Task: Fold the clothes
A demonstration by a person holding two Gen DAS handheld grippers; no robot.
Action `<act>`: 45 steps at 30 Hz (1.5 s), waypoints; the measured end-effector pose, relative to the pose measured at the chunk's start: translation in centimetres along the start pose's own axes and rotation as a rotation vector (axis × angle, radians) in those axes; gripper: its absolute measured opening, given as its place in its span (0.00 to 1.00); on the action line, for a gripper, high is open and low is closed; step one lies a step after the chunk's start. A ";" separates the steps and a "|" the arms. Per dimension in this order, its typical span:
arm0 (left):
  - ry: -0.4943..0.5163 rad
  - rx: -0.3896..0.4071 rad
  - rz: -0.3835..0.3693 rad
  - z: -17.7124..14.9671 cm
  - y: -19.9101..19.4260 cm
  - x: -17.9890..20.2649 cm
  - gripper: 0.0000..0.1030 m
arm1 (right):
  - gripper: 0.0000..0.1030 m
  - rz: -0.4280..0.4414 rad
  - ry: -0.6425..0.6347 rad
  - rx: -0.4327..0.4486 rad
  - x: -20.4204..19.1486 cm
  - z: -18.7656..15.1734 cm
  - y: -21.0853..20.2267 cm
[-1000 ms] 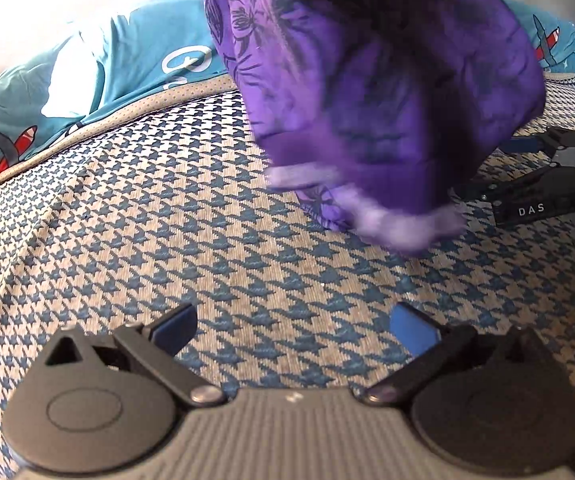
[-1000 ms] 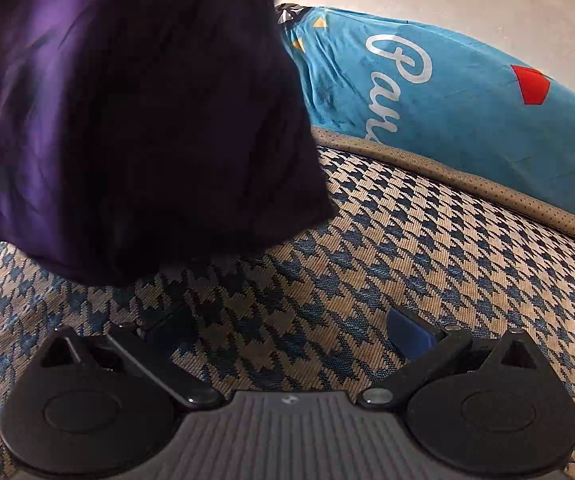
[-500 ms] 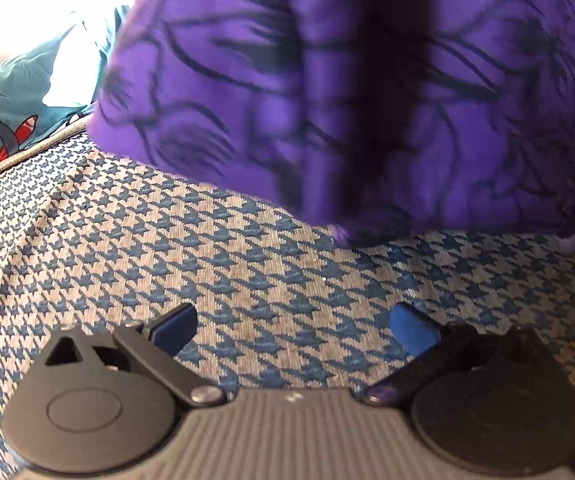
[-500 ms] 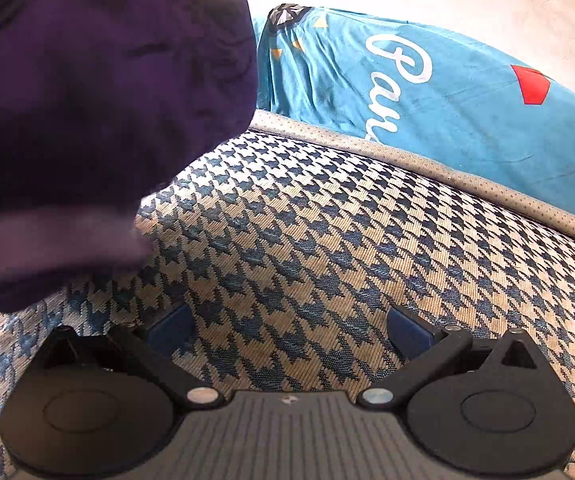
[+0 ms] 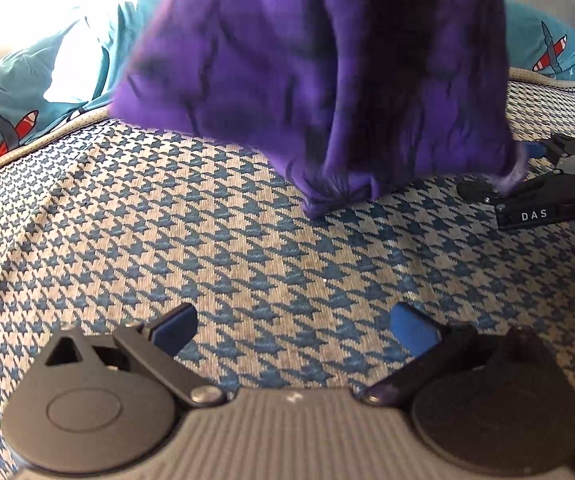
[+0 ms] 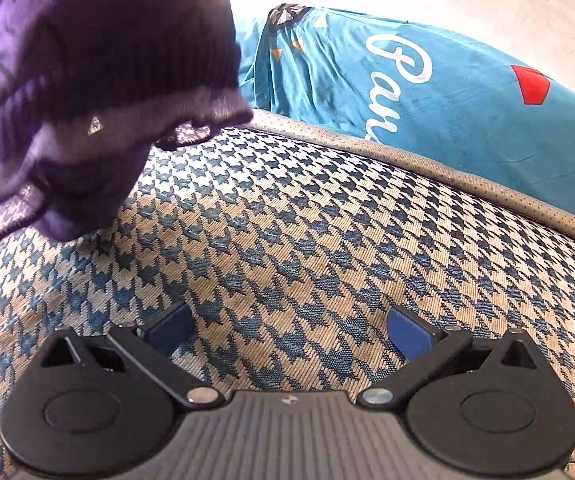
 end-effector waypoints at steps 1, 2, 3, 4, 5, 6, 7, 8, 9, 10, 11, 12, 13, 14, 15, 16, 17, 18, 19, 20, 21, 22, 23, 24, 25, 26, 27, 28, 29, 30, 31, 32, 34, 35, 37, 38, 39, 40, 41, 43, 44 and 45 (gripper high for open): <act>0.002 -0.001 0.001 -0.5 -0.3 0.7 1.00 | 1.00 -0.001 0.000 0.000 0.0 0.0 0.0; 0.005 -0.002 0.001 -0.5 -0.3 0.7 1.00 | 1.00 -0.001 -0.001 -0.001 -0.1 0.0 0.0; 0.006 -0.002 0.003 -0.5 -0.3 0.7 1.00 | 1.00 -0.002 -0.002 -0.001 -0.1 0.0 0.0; 0.005 -0.001 0.007 -0.5 -0.2 0.6 1.00 | 1.00 -0.002 -0.001 -0.001 -0.2 0.0 0.0; 0.002 -0.001 0.003 -0.5 -0.4 0.4 1.00 | 1.00 -0.001 -0.001 -0.001 -0.2 0.0 0.0; -0.001 0.000 -0.001 -0.5 -0.6 0.3 1.00 | 1.00 -0.001 -0.001 -0.001 -0.3 0.0 0.0; 0.001 -0.001 0.002 -0.6 -0.7 0.5 1.00 | 1.00 -0.001 -0.001 -0.001 -0.3 0.0 0.0; 0.003 -0.001 0.004 -0.7 -0.8 0.6 1.00 | 1.00 -0.001 -0.001 0.000 -0.3 -0.2 -0.2; 0.004 -0.002 0.005 -0.8 -0.8 0.8 1.00 | 1.00 -0.002 -0.001 0.000 -0.3 -0.4 -0.3; 0.004 -0.003 0.001 -0.7 -0.8 0.8 1.00 | 1.00 -0.001 -0.001 0.000 -0.3 -0.7 -0.5; 0.004 -0.003 -0.003 -0.6 -0.8 0.7 1.00 | 1.00 -0.002 -0.002 0.000 -0.4 -0.9 -0.6; 0.002 -0.002 -0.002 -0.6 -0.7 0.8 1.00 | 1.00 -0.002 -0.002 0.000 -0.3 -0.6 -0.4; -0.001 -0.002 -0.001 -0.5 -0.6 0.8 1.00 | 1.00 -0.001 -0.001 0.000 -0.1 -0.1 -0.1; -0.004 -0.001 0.000 -0.5 -0.6 0.8 1.00 | 1.00 -0.001 -0.001 0.000 -0.1 0.1 0.1; -0.006 0.000 0.001 -0.4 -0.5 0.8 1.00 | 1.00 0.000 -0.001 0.000 0.0 0.2 0.2; -0.009 0.000 0.002 -0.4 -0.4 0.8 1.00 | 1.00 0.000 -0.001 0.000 0.0 0.3 0.3; -0.012 0.001 0.003 -0.3 -0.4 0.8 1.00 | 1.00 0.000 -0.001 0.000 0.0 0.4 0.3; -0.014 0.001 0.004 -0.2 -0.3 0.9 1.00 | 1.00 0.000 -0.001 0.000 0.0 0.5 0.3; -0.016 0.002 0.005 -0.2 -0.2 0.9 1.00 | 1.00 0.000 -0.001 0.000 0.0 0.5 0.3; -0.009 0.001 0.007 -0.3 -0.2 0.9 1.00 | 1.00 0.000 -0.001 0.000 0.0 0.5 0.3; -0.003 0.001 0.009 -0.4 -0.3 0.9 1.00 | 1.00 0.000 -0.001 0.000 0.0 0.5 0.3; 0.002 0.002 0.008 -0.4 -0.3 1.0 1.00 | 1.00 0.000 -0.001 0.000 0.0 0.5 0.3; 0.004 0.004 0.011 -0.4 -0.3 1.1 1.00 | 1.00 0.000 -0.001 0.000 0.0 0.5 0.3; 0.006 0.005 0.013 -0.4 -0.3 1.1 1.00 | 1.00 -0.001 -0.001 -0.001 -0.1 0.5 0.3; 0.008 0.006 0.015 -0.5 -0.3 1.2 1.00 | 1.00 -0.001 -0.001 -0.001 -0.1 0.5 0.3; 0.007 0.003 0.016 -0.5 -0.2 1.2 1.00 | 1.00 0.000 -0.001 -0.001 -0.1 0.5 0.3; 0.008 0.000 0.016 -0.5 -0.1 1.3 1.00 | 1.00 0.000 -0.001 -0.001 -0.1 0.5 0.3; 0.010 -0.001 0.018 -0.5 0.0 1.4 1.00 | 1.00 -0.001 -0.001 -0.001 -0.1 0.5 0.3; 0.011 -0.002 0.019 -0.5 0.0 1.5 1.00 | 1.00 -0.001 -0.001 -0.001 -0.1 0.5 0.3; 0.013 0.000 0.020 -0.5 0.0 1.6 1.00 | 1.00 -0.001 -0.001 -0.001 -0.1 0.5 0.3; 0.015 0.000 0.019 -0.4 0.0 1.7 1.00 | 1.00 -0.001 -0.001 0.000 -0.1 0.5 0.3; 0.016 0.001 0.018 -0.4 0.0 1.8 1.00 | 1.00 -0.001 -0.001 0.000 -0.1 0.5 0.2; 0.024 -0.001 0.019 -0.5 0.1 2.1 1.00 | 1.00 0.000 -0.001 0.000 -0.1 0.5 0.2; 0.028 -0.002 0.019 -0.5 0.2 2.3 1.00 | 1.00 0.000 0.000 0.000 -0.1 0.5 0.3; 0.035 -0.004 0.019 -0.5 0.2 2.5 1.00 | 1.00 0.000 -0.001 0.000 -0.1 0.5 0.3; 0.034 -0.005 0.018 -0.5 0.2 2.5 1.00 | 1.00 0.000 0.000 0.000 -0.1 0.5 0.3; 0.033 -0.006 0.017 -0.4 0.2 2.5 1.00 | 1.00 0.000 -0.001 0.000 -0.1 0.5 0.3; 0.031 -0.007 0.015 -0.4 0.2 2.5 1.00 | 1.00 0.000 -0.001 0.000 -0.1 0.5 0.3; 0.028 -0.006 0.014 -0.4 0.1 2.6 1.00 | 1.00 0.000 -0.001 0.000 -0.2 0.5 0.2; 0.027 -0.002 0.015 -0.5 0.0 2.8 1.00 | 1.00 0.000 -0.001 0.000 -0.2 0.4 0.2; 0.027 -0.001 0.016 -0.5 0.0 2.8 1.00 | 1.00 0.000 -0.001 0.000 -0.2 0.4 0.2; 0.030 -0.002 0.015 -0.4 0.1 2.3 1.00 | 1.00 0.000 -0.001 0.000 -0.2 0.4 0.2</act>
Point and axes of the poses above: each gripper's, at about its wrist camera, not at the fingertips, and y roughly the way its jaws point, x to its right, z to its top, the point moved 8 cm from there along y, roughly the way its jaws point, and after that the axes turned 11 degrees about -x, right-handed, at the moved point
